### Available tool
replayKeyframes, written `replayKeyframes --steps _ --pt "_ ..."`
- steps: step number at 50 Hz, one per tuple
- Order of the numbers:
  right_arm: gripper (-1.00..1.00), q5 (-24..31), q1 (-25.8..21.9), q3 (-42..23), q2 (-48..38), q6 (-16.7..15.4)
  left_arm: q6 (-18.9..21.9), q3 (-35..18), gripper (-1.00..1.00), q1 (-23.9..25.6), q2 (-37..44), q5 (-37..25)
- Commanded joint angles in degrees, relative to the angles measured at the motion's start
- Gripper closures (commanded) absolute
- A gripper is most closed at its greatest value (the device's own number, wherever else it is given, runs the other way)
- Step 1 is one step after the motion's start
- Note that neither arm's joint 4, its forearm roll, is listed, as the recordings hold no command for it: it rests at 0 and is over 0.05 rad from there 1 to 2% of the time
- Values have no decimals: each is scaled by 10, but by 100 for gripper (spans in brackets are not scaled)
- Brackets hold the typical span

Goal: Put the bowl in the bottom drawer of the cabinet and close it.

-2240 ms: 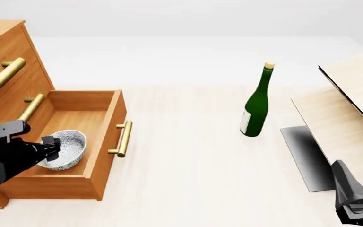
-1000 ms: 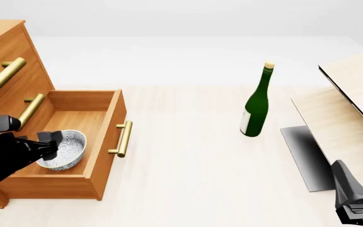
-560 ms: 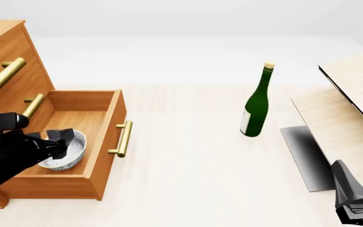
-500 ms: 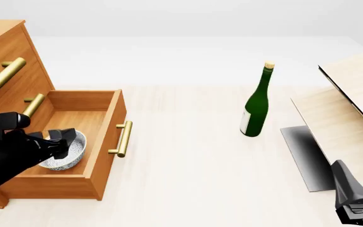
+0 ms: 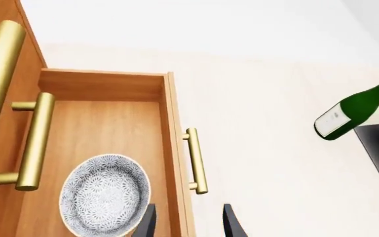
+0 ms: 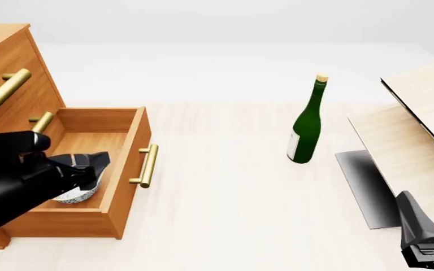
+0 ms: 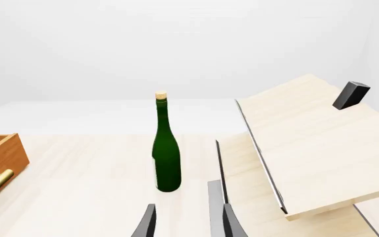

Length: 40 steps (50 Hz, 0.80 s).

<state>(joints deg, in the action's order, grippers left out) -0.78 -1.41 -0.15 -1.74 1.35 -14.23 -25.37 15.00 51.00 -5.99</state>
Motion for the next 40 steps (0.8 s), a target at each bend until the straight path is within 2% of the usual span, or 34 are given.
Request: replayKeyframes --steps 1,40 --pt "-100 0 0 0 0 0 -14 -10 -100 33 -8 -12" --pt "-100 0 0 0 0 0 -45 -69 -100 138 -61 -91"
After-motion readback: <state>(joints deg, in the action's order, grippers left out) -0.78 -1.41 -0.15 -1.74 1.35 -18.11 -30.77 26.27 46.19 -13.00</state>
